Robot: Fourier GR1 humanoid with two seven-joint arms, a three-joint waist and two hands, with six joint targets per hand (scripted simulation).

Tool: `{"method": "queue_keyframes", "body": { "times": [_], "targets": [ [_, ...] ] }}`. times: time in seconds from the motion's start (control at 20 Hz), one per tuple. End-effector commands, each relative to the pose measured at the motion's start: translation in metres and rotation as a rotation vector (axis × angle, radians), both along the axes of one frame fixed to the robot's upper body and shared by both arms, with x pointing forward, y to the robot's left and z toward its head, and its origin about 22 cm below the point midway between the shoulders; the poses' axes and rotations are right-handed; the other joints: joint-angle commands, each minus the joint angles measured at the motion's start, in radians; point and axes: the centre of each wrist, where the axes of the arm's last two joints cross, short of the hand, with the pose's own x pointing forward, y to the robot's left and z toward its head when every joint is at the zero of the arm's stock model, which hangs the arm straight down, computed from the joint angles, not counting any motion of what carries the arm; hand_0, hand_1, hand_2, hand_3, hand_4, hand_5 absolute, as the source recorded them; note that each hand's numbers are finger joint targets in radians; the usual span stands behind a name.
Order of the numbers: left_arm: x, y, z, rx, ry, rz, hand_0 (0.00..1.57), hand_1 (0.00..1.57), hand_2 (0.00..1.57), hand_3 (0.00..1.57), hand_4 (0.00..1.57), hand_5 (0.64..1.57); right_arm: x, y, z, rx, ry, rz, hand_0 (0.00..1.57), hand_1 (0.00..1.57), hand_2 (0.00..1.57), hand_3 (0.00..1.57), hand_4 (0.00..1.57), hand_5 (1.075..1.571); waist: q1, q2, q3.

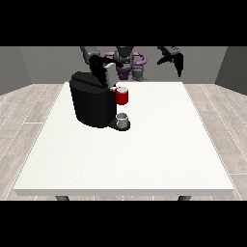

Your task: Insert the coffee pod into the coffee machine and close the lid

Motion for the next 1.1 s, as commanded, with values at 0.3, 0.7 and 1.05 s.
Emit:
{"method": "queue_keyframes", "body": {
  "times": [0.3, 0.7, 1.05],
  "targets": [
    [0.006, -0.02, 0.004, 0.001, -0.019, -0.052, 0.0, 0.0, 0.0, 0.0, 0.34, 1.571, 0.005, 0.057, 0.035, -0.061, -0.134, 0.092, 0.0, 0.0, 0.0, 0.0, 0.0, 1.571, 0.085, 0.04, -0.0057],
    [0.014, -0.025, 0.01, -0.004, -0.064, -0.119, 0.0, 0.0, 0.0, 0.0, 0.44, 1.571, 0.011, 0.06, 0.089, -0.185, -0.216, 0.055, 0.0, 0.0, 0.0, 0.0, 0.3, 1.571, 0.165, 0.075, -0.0069],
    [0.03, -0.03, 0.034, 0.006, -0.113, -0.158, 0.0, 0.0, 0.0, 0.0, 0.42, 1.571, 0.003, 0.052, 0.122, -0.18, -0.223, 0.024, 0.0, 0.0, 0.0, 0.0, 0.1, 1.571, 0.222, 0.108, -0.0053]
  ]
}}
